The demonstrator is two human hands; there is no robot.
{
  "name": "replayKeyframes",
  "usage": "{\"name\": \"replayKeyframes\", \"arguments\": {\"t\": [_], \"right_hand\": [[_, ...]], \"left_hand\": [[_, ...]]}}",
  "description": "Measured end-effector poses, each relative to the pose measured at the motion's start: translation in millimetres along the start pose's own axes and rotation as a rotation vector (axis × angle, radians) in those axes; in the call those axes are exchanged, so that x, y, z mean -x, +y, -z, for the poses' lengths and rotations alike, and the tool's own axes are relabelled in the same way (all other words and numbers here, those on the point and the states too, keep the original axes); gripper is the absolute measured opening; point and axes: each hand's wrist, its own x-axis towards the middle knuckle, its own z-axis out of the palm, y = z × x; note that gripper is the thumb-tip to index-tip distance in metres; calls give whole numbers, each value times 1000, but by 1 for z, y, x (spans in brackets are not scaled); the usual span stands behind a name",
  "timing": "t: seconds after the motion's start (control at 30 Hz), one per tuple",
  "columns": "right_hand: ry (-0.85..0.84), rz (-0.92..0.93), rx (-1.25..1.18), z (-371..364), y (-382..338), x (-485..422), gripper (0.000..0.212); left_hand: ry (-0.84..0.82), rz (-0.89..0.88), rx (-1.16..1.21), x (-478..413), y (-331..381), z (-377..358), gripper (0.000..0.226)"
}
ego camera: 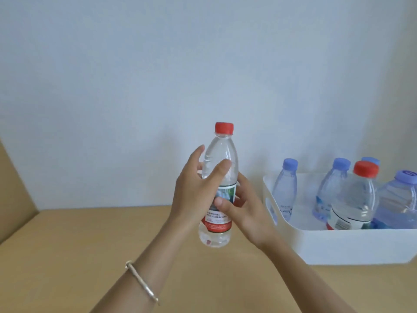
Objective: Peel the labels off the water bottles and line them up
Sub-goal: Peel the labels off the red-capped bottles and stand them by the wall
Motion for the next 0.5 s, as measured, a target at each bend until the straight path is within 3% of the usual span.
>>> {"name": "replayKeyframes", "arguments": {"t": [0.13, 0.5], "right_hand": [[-69, -29, -68, -3, 27, 13, 55], [-78, -77, -146, -5, 54, 31, 60]], "left_hand": [[-152, 10, 158, 25, -51, 10, 62], [-230, -8, 265, 47, -94, 0, 64]]}}
